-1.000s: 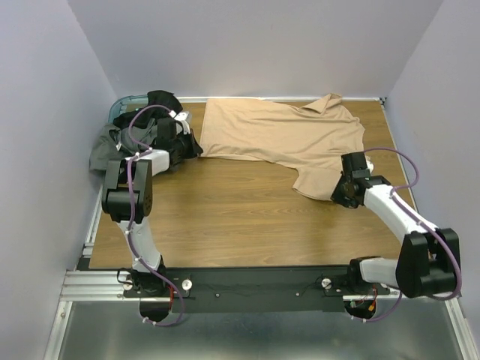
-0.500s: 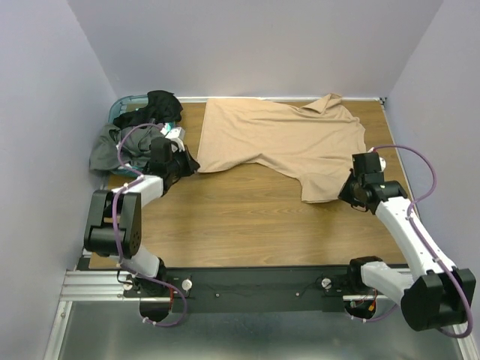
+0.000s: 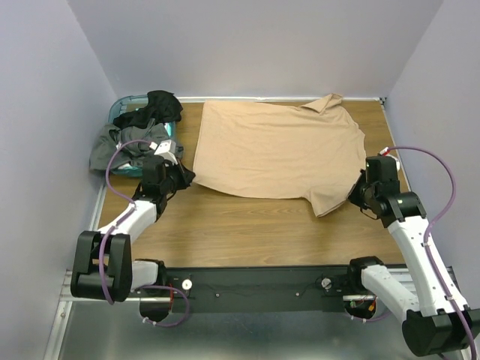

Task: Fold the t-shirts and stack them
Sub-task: Fold the tshirt

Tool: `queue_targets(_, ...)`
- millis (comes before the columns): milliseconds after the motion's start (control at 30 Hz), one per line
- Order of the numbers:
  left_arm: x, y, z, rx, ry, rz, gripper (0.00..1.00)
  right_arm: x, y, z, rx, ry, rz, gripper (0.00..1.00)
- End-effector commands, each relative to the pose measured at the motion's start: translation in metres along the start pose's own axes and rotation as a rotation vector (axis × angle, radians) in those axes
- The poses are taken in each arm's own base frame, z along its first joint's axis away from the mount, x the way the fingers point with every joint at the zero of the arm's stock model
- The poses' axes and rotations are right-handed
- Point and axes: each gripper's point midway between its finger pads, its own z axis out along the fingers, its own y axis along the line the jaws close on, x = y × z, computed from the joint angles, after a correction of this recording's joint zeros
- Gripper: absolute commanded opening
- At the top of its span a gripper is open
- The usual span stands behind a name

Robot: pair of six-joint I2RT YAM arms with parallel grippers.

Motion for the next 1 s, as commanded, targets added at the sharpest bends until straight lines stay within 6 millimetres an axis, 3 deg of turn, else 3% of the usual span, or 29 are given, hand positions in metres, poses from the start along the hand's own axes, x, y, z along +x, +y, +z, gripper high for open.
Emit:
queue_targets(0, -0.006, -0.004, -0.001, -0.005, -0.035, 0.001, 0.0, -0.004, -0.004, -0.012, 0.013, -0.015, -0.015, 0.0)
queue_targets(133, -0.001, -0.002, 0.007, 0.001, -0.007, 0.0, 0.0, -0.01, 0.001, -0.007, -0.001, -0.026, -0.024, 0.0)
queue_targets(333, -0.01, -0.004, 0.016, 0.009, -0.014, 0.004, 0.0, -0.039, 0.015, 0.008, -0.005, -0.099, -0.013, 0.0)
queue_targets(733, -0.04, -0.003, 0.055, 0.026, 0.009, 0.008, 0.0, -0.098, 0.047, 0.065, 0.063, -0.14, -0.036, 0.0)
queue_targets(800, -0.05, -0.005, 0.061, 0.033, 0.004, 0.015, 0.0, -0.115, 0.054, 0.069, 0.07, -0.165, -0.035, 0.0)
queue_targets(833, -0.048, -0.001, 0.067, 0.028, 0.018, 0.01, 0.0, -0.115, 0.055, 0.081, 0.09, -0.146, -0.049, 0.0)
queue_targets(867, -0.05, 0.0, 0.07, 0.03, 0.022, 0.009, 0.0, -0.129, 0.06, 0.08, 0.085, -0.169, -0.042, 0.0)
queue_targets(967, -0.057, 0.005, 0.083, 0.029, 0.032, 0.003, 0.0, -0.14, 0.06, 0.099, 0.129, -0.163, -0.052, 0.0)
